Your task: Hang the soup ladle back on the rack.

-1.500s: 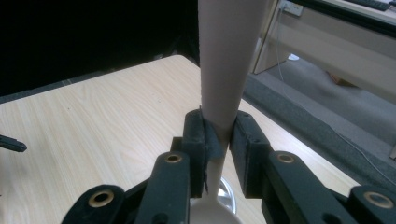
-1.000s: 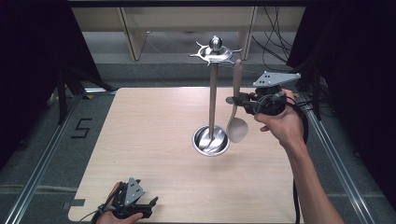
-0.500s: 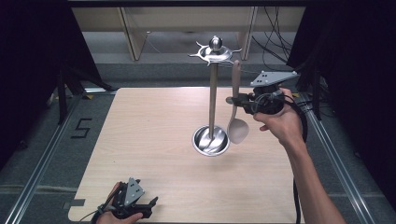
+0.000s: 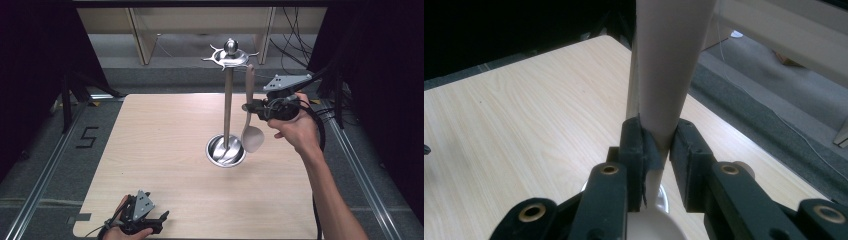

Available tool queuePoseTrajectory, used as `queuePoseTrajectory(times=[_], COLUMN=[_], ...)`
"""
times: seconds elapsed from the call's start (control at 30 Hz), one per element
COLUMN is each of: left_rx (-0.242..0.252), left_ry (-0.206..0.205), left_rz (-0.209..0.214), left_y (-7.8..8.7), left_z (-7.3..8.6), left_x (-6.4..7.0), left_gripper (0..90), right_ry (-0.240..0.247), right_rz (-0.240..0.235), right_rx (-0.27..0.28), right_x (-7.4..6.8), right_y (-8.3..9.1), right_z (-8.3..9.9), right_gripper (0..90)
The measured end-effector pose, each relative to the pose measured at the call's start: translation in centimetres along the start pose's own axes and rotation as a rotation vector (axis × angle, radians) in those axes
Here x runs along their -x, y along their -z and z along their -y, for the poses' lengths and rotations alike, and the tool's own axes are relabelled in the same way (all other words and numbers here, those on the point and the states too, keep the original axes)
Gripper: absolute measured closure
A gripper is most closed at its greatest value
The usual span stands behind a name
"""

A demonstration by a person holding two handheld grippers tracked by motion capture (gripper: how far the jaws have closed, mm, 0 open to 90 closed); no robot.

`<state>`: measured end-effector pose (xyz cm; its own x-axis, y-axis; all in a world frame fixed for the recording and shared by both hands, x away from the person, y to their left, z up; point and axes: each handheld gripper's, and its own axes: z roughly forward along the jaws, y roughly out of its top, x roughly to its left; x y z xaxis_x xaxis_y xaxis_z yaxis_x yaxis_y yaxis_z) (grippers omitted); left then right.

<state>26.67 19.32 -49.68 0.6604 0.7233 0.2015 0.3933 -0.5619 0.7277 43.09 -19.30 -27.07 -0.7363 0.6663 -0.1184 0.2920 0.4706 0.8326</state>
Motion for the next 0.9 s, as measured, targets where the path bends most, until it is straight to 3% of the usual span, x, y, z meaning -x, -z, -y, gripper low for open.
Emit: queuePoseTrajectory(times=[0.03,0.1,0.23,0.3,0.4,0.5,0.57,0.63,0.77,0.8,0.87,0.9], left_rx=[0.001,-0.017,-0.017,-0.017,-0.015,-0.018,-0.016,-0.016,-0.011,-0.014,0.005,-0.010], left_ry=[0.013,-0.041,-0.035,-0.008,-0.021,-0.022,-0.021,-0.020,-0.021,-0.024,0.022,0.001], left_rz=[0.000,0.010,0.011,0.006,0.008,0.007,0.008,0.008,0.009,0.009,-0.006,-0.001], left_y=[0.0,0.1,0.2,0.1,0.0,0.1,0.0,0.0,0.0,0.0,-0.1,0.1], left_z=[0.1,0.0,0.0,0.0,0.0,0.0,0.0,0.0,0.0,0.0,0.1,0.0], left_x=[0.1,-0.3,-0.2,0.0,0.0,0.0,0.0,0.0,0.0,0.0,0.3,0.1], left_gripper=[15.5,15.5,15.5,15.5,15.5,15.5,15.5,15.5,15.5,15.5,15.5,15.5], right_ry=[0.000,-0.025,-0.026,-0.028,-0.020,-0.047,-0.029,-0.060,-0.052,-0.031,-0.051,-0.046], right_rz=[0.004,0.001,-0.002,-0.005,-0.007,0.001,-0.012,-0.015,-0.026,-0.032,-0.028,-0.016], right_rx=[0.012,0.005,0.025,0.035,0.052,0.074,0.090,0.084,0.126,0.132,0.133,0.152], right_x=[-0.1,-0.3,-0.2,-0.2,-0.4,-0.6,-0.5,-0.8,-0.8,-0.8,-1.1,-1.2], right_y=[-0.1,-0.1,-0.3,-0.3,-0.2,-0.1,0.1,0.5,1.0,1.1,1.5,1.6], right_z=[0.0,0.1,0.2,0.4,0.6,0.8,0.9,1.1,1.4,1.5,1.9,2.1], right_gripper=[76.8,76.8,76.5,76.5,76.1,75.5,75.2,72.6,69.0,68.0,64.5,64.3])
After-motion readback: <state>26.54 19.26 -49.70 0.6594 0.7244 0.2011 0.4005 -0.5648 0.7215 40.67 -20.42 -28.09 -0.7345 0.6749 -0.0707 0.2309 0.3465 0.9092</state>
